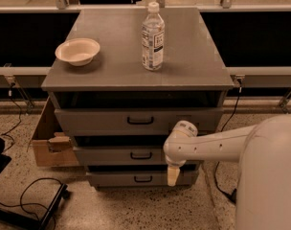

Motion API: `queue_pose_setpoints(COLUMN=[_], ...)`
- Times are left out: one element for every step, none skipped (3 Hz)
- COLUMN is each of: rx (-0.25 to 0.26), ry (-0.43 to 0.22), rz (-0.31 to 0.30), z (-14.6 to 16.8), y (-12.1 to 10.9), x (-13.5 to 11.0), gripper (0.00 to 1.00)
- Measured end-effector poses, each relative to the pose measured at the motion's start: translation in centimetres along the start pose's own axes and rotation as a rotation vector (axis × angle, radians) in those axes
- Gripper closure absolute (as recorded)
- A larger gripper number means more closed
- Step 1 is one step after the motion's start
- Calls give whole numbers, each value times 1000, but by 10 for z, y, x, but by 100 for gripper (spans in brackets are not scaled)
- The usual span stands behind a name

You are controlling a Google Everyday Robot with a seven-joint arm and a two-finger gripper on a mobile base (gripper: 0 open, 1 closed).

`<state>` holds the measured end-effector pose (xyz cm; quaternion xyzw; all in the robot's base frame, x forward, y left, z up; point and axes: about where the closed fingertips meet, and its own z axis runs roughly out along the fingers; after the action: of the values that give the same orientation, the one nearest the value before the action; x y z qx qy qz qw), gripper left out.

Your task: Open middle drawer

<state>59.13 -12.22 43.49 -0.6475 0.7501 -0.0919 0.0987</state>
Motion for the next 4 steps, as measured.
queue_pose_setpoints(rx=[-7, -31, -49, -57], ry=[-39, -78, -74, -47], rz=[34, 47, 56, 74], z=[13, 20, 9, -12], y=[-14, -17, -5, 16], x=[3, -3, 2, 16], gripper=[0, 18, 41, 64])
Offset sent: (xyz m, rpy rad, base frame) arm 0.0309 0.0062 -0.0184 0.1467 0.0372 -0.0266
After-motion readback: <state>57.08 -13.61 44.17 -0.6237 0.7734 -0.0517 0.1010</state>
